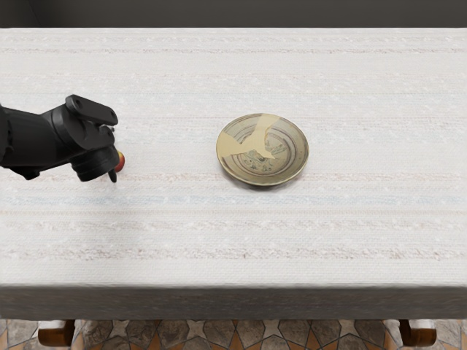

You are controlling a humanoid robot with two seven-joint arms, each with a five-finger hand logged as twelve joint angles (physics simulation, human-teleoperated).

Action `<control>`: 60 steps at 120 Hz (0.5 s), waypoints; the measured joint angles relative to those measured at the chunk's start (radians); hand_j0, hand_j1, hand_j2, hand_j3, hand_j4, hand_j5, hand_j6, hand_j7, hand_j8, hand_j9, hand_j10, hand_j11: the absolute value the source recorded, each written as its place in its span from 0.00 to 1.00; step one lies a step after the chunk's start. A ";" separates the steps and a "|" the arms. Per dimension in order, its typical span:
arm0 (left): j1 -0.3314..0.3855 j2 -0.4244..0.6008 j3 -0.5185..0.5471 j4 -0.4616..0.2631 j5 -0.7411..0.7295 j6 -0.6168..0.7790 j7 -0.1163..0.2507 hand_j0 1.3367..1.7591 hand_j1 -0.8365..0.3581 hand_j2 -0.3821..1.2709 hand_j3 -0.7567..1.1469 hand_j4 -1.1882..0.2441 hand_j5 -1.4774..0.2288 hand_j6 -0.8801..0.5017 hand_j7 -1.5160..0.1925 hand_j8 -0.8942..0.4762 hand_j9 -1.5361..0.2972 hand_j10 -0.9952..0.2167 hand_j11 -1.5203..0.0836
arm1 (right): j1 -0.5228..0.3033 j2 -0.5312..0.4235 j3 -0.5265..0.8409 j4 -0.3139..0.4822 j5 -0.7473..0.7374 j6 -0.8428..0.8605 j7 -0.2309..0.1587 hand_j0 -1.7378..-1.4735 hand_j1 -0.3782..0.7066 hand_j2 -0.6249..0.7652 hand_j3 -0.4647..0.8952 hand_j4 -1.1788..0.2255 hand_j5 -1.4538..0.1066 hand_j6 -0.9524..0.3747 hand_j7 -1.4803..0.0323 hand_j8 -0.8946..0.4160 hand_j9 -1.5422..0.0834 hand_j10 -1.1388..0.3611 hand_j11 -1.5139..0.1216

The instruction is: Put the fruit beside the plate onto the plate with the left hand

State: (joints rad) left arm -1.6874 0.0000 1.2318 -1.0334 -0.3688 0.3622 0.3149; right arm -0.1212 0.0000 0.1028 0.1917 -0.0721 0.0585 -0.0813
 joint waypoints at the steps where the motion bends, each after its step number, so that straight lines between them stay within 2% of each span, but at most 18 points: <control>1: 0.001 0.000 -0.001 0.000 0.000 0.001 0.000 0.76 0.78 0.26 0.40 0.68 0.71 0.49 0.73 0.50 0.69 0.65 0.78 | 0.000 0.000 0.000 0.000 0.000 0.000 0.000 0.30 0.05 0.45 0.34 0.83 0.92 0.70 0.96 0.67 0.93 0.75 0.91; 38: 0.005 0.000 -0.033 0.001 0.001 0.012 0.000 0.76 0.73 0.26 0.40 0.65 0.67 0.45 0.69 0.46 0.65 0.60 0.74 | 0.000 0.000 0.000 0.000 0.000 0.000 0.000 0.30 0.05 0.45 0.34 0.83 0.92 0.70 0.96 0.67 0.93 0.75 0.91; 60: -0.012 0.000 -0.057 -0.033 -0.001 0.019 0.000 0.76 0.72 0.26 0.40 0.64 0.66 0.44 0.68 0.45 0.64 0.60 0.73 | 0.000 0.000 0.000 0.000 0.000 0.000 0.000 0.30 0.05 0.45 0.34 0.83 0.92 0.70 0.96 0.67 0.93 0.75 0.91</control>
State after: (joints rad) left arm -1.6996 0.0000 1.1744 -1.0666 -0.3700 0.3808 0.3145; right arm -0.1211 0.0000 0.1028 0.1917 -0.0721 0.0584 -0.0813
